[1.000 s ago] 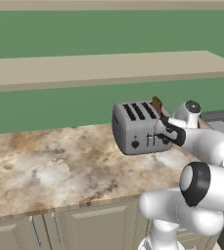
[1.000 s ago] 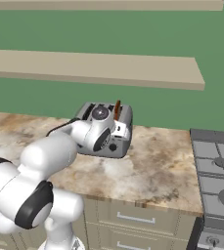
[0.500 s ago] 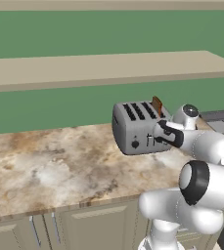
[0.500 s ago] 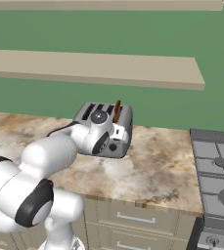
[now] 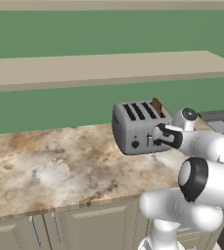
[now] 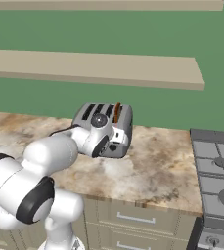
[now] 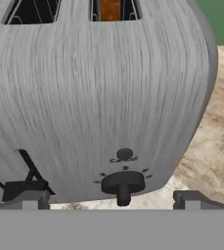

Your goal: Start the toaster. Once the lever pops up, take the bread to the plate on the dining counter.

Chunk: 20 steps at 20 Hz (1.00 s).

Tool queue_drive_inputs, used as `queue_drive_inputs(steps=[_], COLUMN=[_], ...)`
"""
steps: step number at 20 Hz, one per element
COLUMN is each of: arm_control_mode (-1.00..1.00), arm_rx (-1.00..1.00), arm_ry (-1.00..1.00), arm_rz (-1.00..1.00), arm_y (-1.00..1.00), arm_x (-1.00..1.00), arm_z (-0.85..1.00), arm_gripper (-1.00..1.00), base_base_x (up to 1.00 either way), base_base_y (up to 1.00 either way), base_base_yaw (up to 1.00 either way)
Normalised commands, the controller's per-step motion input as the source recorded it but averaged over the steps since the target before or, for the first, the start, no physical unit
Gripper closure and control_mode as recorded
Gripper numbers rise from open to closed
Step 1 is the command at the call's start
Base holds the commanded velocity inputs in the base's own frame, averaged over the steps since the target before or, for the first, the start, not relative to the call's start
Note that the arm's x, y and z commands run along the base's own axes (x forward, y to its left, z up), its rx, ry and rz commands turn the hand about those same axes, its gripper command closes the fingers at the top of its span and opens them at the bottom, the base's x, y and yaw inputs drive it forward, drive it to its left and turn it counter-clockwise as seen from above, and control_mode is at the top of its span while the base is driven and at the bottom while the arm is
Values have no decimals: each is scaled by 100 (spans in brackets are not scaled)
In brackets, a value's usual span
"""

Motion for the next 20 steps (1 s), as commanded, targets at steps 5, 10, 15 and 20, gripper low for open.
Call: queue_drive_inputs(steps=[5, 10, 15, 20], arm_control_mode=[-100, -100, -100, -100], arm_rx=[0, 0, 0, 0], arm_ry=[0, 0, 0, 0], arm_rz=[0, 0, 0, 0], arm_y=[0, 0, 0, 0], arm_x=[0, 0, 0, 0], arm_z=[-12, -23, -25, -15], arm_gripper=[-100, -100, -100, -100], base_base_x=[0, 0, 0, 0], base_base_y=[0, 0, 0, 0], base_base_yaw=[0, 0, 0, 0])
